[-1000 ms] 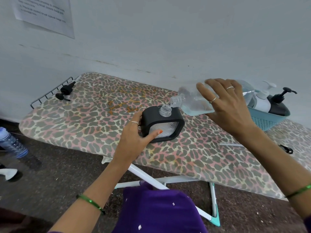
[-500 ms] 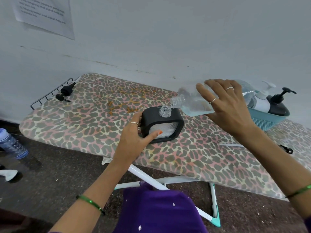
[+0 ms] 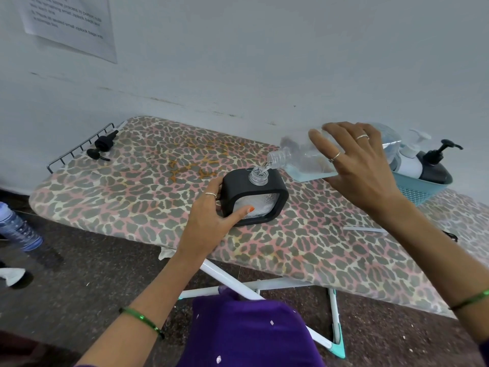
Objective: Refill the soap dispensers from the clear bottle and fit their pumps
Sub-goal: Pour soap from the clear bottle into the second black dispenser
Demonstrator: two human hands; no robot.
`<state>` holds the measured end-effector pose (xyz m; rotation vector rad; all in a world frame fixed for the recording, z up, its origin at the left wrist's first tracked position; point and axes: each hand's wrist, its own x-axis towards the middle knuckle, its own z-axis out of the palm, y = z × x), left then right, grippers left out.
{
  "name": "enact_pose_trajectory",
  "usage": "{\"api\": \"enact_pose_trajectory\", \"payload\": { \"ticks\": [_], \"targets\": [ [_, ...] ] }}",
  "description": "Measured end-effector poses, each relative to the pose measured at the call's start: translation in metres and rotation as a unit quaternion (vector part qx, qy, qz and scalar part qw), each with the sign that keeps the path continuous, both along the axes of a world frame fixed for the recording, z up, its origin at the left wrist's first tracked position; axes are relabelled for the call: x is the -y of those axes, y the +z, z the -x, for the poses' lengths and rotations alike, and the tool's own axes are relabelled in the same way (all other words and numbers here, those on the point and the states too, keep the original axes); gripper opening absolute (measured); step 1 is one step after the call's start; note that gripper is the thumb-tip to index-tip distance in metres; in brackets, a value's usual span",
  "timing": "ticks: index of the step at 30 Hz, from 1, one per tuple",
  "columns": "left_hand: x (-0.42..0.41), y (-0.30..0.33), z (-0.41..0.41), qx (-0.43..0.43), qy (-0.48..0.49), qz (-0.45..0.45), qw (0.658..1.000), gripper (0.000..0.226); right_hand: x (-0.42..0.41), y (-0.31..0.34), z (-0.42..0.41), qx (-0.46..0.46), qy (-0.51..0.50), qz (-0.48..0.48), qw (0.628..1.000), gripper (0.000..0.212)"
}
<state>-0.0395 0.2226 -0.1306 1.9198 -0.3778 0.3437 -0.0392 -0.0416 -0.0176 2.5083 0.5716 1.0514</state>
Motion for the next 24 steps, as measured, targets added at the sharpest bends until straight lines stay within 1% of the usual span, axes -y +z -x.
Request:
{"api": "enact_pose_trajectory", "payload": {
  "ticks": [6,10,15,24],
  "targets": [
    [0.0000,0.0000,-0.0002,0.006,-0.002,0.000,1.000,0.070,0.0011,0.0007,0.0000,-0.001,-0.004,0.003,1.000,0.084],
    [0.0002,0.0017,0.0009,0.003,-0.008,0.011,1.000,0.071,0.0016,0.0012,0.0006,0.002,-0.002,0.006,1.000,0.084],
    [0.0008,0.0035,0.0024,0.000,-0.011,0.020,1.000,0.061,0.0029,0.0017,-0.0003,0.014,-0.002,0.010,1.000,0.083],
    [0.0002,0.0014,0.0014,0.003,-0.013,0.017,1.000,0.065,0.0031,0.0022,0.0009,0.012,0.003,0.011,1.000,0.083]
  ]
}}
